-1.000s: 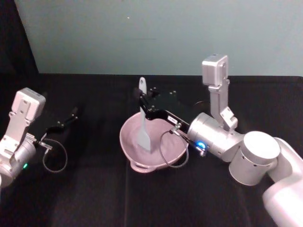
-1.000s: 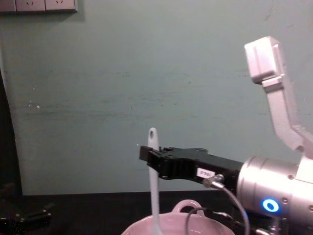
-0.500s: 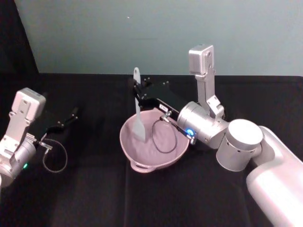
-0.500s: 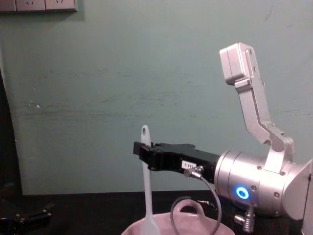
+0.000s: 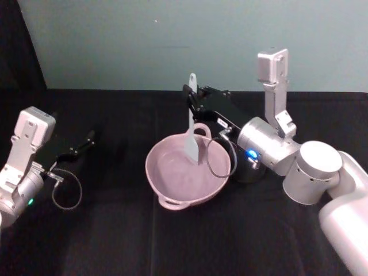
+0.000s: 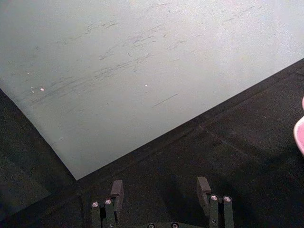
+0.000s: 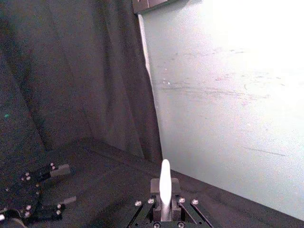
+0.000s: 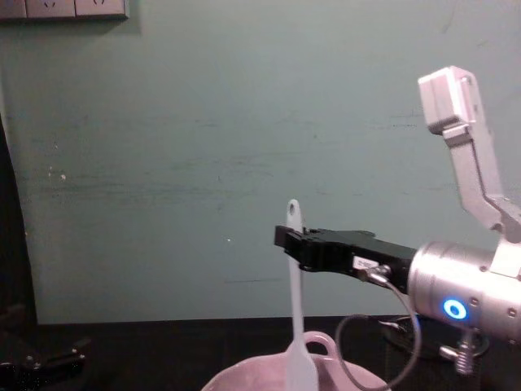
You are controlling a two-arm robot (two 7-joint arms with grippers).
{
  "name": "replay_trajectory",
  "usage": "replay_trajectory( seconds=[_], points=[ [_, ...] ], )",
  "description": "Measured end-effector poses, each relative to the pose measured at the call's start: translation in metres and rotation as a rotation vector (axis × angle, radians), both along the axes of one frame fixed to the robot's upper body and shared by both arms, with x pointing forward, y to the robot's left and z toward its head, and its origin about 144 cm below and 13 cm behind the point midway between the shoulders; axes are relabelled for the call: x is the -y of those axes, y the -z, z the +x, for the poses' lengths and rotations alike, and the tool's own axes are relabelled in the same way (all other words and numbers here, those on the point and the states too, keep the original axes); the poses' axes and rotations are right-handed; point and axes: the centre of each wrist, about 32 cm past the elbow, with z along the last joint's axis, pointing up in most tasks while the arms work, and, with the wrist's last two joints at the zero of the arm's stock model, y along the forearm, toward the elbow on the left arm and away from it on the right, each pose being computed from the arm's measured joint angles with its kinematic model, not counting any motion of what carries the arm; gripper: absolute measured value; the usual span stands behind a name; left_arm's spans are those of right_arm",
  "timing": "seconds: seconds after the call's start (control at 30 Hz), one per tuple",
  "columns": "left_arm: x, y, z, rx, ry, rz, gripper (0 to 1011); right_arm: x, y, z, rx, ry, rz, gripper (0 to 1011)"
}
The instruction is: Use the one hand to pick up the spoon and stir the clear water in the bowl.
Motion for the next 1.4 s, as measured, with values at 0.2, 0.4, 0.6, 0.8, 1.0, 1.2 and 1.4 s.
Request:
replay_trajectory(
  seconds=[0.2,0.4,0.6,0.8,1.0,1.2,1.4],
  points=[
    [0.000,0.000,0.000,0.000,0.000,0.000,1011,0.015,0.002,-0.010,0.001,0.011,-0.015,116],
    [0.000,0.000,0.000,0.000,0.000,0.000,1011,0.024,0.001,-0.024,0.007,0.001,-0.017,116],
    [0.000,0.000,0.000,0.000,0.000,0.000,1011,0.024,0.003,-0.036,0.008,-0.025,-0.017,116],
    [0.000,0.000,0.000,0.000,0.000,0.000,1011,0.015,0.006,-0.043,0.007,-0.061,-0.016,116],
    [0.000,0.000,0.000,0.000,0.000,0.000,1011,0.002,0.009,-0.044,0.002,-0.095,-0.010,114],
    [0.000,0.000,0.000,0.000,0.000,0.000,1011,-0.010,0.009,-0.041,-0.002,-0.120,-0.003,114],
    [0.000,0.000,0.000,0.000,0.000,0.000,1011,-0.022,0.009,-0.032,-0.006,-0.130,0.000,116]
  ],
)
